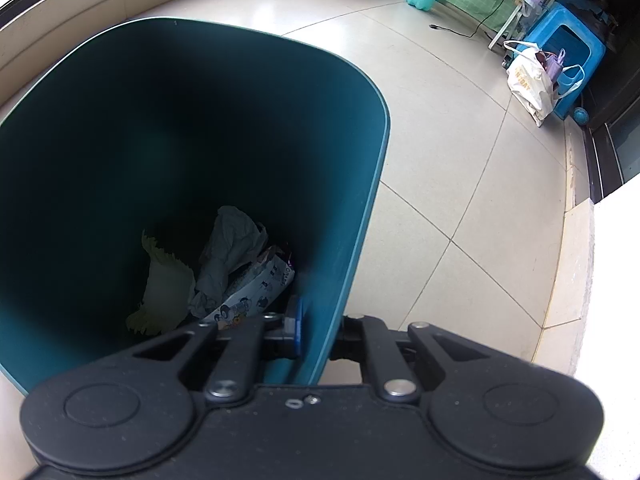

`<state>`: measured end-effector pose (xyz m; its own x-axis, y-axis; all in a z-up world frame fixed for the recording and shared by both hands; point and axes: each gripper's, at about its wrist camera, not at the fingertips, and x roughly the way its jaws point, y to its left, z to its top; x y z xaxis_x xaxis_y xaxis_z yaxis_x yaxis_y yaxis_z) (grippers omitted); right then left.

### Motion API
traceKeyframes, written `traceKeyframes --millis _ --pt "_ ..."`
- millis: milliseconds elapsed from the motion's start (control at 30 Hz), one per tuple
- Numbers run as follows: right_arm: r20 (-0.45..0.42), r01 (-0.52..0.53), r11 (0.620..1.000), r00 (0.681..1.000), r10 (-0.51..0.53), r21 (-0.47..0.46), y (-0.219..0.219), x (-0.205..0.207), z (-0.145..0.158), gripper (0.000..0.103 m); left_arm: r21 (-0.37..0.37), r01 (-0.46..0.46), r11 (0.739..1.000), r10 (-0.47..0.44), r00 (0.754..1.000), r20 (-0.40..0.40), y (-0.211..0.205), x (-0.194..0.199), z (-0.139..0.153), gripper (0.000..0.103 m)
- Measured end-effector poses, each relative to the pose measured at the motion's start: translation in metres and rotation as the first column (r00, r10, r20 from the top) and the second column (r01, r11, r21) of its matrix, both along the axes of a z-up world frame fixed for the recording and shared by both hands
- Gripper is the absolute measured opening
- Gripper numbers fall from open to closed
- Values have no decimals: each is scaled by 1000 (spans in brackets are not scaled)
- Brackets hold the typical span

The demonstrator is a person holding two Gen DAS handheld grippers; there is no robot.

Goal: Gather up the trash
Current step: 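Lower the left gripper to the tan snack-stick wrapper and grasp it, then lift and carry the snack-stick wrapper over the bin with the left gripper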

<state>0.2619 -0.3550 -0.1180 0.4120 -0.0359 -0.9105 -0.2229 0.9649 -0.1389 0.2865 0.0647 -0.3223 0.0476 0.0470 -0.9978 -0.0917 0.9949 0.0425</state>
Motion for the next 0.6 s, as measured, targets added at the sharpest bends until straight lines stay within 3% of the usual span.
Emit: traceKeyframes --millis 267,600 --pt "7 -3 1000 1000 3 -2 1 -1 0 9 26 -6 1000 6 1000 6 -2 0 19 21" --pt "10 -7 1000 1000 7 -6 2 -3 0 9 23 -10 1000 9 998 54 -13 -3 73 20"
